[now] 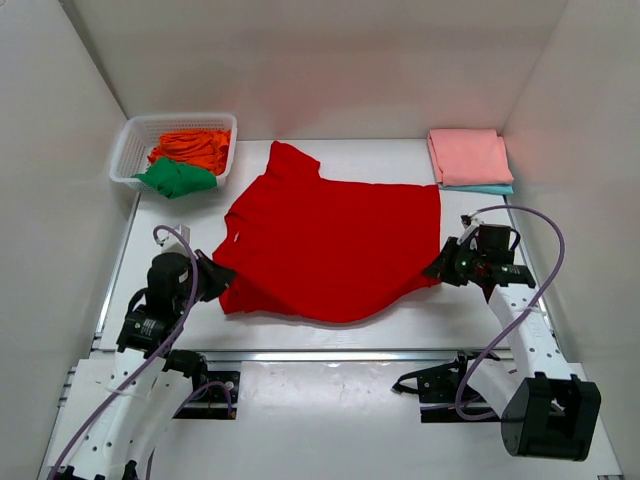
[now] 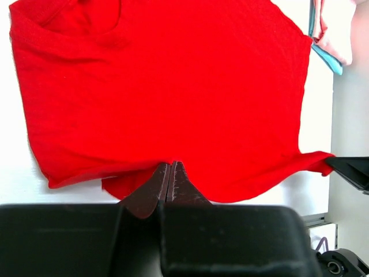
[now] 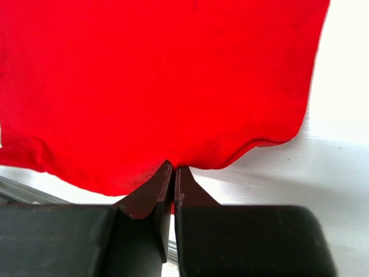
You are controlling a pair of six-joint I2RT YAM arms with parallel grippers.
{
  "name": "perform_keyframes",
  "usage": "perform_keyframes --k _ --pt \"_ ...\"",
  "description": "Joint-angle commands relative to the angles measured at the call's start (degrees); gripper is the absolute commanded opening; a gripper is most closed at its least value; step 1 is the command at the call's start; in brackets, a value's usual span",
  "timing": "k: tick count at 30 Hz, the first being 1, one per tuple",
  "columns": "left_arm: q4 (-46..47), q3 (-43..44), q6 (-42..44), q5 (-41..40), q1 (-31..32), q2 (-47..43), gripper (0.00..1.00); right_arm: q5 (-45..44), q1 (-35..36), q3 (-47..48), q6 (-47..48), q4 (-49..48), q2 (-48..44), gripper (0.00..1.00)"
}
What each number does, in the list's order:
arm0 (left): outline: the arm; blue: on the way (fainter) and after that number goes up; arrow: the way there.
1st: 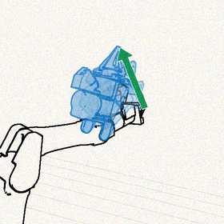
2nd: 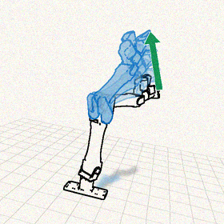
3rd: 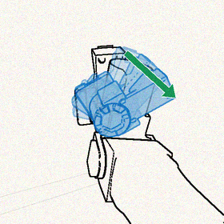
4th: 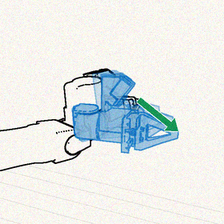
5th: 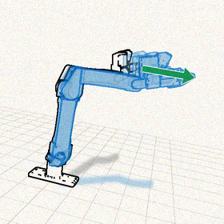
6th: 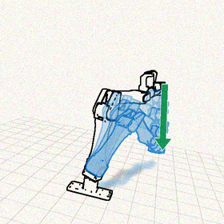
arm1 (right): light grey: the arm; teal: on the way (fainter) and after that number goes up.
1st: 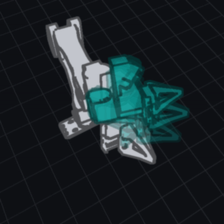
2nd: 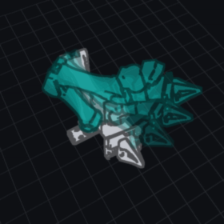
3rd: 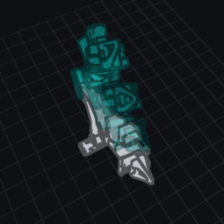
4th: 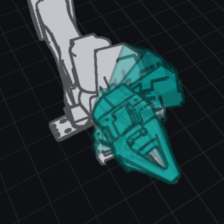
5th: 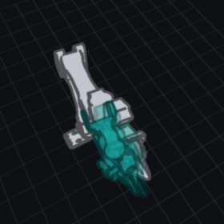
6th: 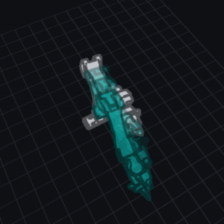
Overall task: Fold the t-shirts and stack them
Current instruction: Flatten out the tshirt
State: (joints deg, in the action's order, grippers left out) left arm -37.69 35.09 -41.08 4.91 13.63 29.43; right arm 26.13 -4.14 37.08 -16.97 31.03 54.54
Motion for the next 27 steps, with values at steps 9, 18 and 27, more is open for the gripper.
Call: perform_keyframes --k 9,18,27 --pt "0.16 0.86 0.2 -0.16 -0.09 -0.51 0.0 -7.67 1.68 -2.36 -2.36 10.88 -8.12 0.0" --pt "2.26 1.21 0.12 0.1 -0.53 1.94 0.0 -8.37 8.36 -3.67 -13.07 22.14 -11.28 0.0" --pt "7.54 3.49 1.53 -0.69 -1.5 8.96 0.0 -14.44 4.42 -4.3 -14.41 25.05 -13.86 0.01"
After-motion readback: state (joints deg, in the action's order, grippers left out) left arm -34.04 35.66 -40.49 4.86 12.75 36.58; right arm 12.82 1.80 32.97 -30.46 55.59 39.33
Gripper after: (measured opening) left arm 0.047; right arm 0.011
